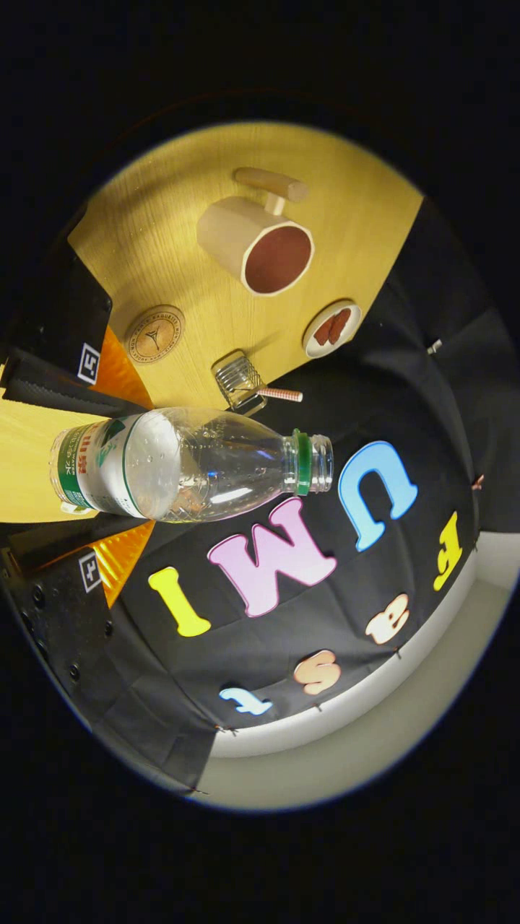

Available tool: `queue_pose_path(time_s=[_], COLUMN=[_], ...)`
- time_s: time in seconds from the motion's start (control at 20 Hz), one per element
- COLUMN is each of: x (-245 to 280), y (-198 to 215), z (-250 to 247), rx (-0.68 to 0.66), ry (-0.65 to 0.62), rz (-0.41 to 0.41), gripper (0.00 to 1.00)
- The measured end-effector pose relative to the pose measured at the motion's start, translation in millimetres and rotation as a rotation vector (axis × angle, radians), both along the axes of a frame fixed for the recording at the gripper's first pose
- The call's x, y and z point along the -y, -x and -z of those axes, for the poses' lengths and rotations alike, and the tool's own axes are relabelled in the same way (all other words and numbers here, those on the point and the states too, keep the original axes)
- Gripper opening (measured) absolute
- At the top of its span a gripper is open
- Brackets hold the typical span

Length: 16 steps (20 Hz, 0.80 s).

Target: Take the bottle from table, then pour the juice into the cup, finally place the bottle on the coaster

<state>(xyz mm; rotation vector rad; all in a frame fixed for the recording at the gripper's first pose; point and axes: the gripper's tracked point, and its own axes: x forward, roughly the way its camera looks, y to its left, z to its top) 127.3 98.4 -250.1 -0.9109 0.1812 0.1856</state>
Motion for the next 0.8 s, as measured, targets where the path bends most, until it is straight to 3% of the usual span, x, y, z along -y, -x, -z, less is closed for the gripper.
queue_pose_path(time_s=[0.25,0.8], x=[-18.0,-28.4], y=[-0.9,-4.5], z=[14.3,32.4], rx=[-0.029,-0.071], ry=[0.166,0.413], rz=[-0.085,-0.165], gripper=[0.68,0.68])
